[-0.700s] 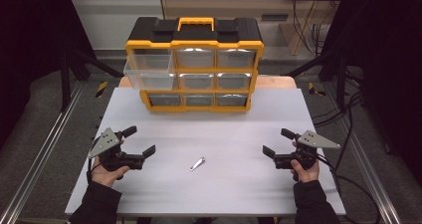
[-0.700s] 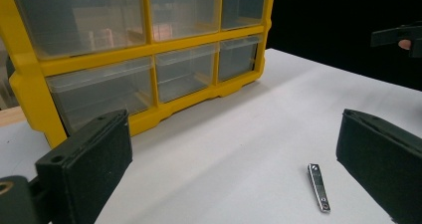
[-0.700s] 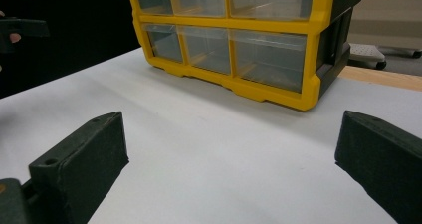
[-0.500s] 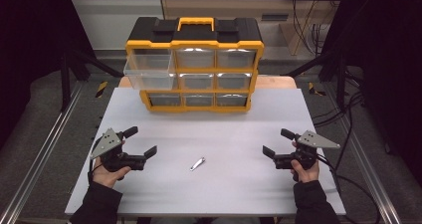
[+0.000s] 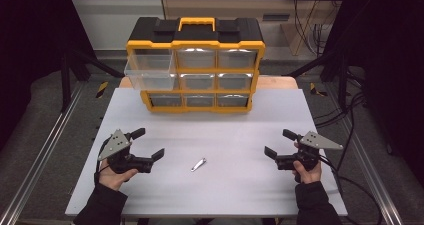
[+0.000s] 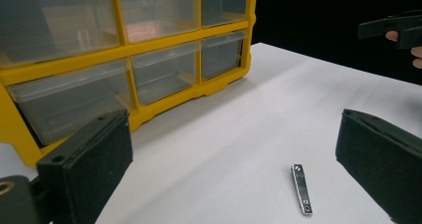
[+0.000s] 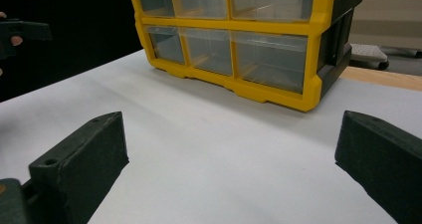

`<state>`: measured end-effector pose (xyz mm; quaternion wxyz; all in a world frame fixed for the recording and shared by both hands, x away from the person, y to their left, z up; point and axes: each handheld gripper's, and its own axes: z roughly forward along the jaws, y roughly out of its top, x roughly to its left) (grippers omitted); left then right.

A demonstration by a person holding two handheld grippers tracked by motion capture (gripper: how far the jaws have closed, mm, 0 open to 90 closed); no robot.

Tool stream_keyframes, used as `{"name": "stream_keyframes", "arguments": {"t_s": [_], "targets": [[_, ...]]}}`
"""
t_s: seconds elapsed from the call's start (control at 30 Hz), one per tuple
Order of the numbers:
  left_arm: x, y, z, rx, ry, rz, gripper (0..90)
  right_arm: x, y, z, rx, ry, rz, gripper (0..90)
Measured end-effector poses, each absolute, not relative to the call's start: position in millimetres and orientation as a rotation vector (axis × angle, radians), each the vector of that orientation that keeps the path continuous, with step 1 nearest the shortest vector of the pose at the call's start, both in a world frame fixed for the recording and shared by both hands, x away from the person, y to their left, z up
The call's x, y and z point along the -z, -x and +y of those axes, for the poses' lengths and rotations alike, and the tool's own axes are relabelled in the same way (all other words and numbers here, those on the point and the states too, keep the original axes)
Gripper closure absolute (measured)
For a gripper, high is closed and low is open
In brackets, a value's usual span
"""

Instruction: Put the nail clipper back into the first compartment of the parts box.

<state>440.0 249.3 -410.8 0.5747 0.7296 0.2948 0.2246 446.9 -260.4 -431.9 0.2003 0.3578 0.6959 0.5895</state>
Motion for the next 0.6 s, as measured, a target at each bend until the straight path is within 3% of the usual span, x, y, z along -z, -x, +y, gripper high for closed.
{"name": "stream_keyframes", "arguments": {"t_s": [0.6], "targets": [[401.5,-437.1,222.6,-0.507,-1.732,0.689,1.3,434.6,-447.9,-257.7,-1.618,-1.003,1.966,0.5]]}}
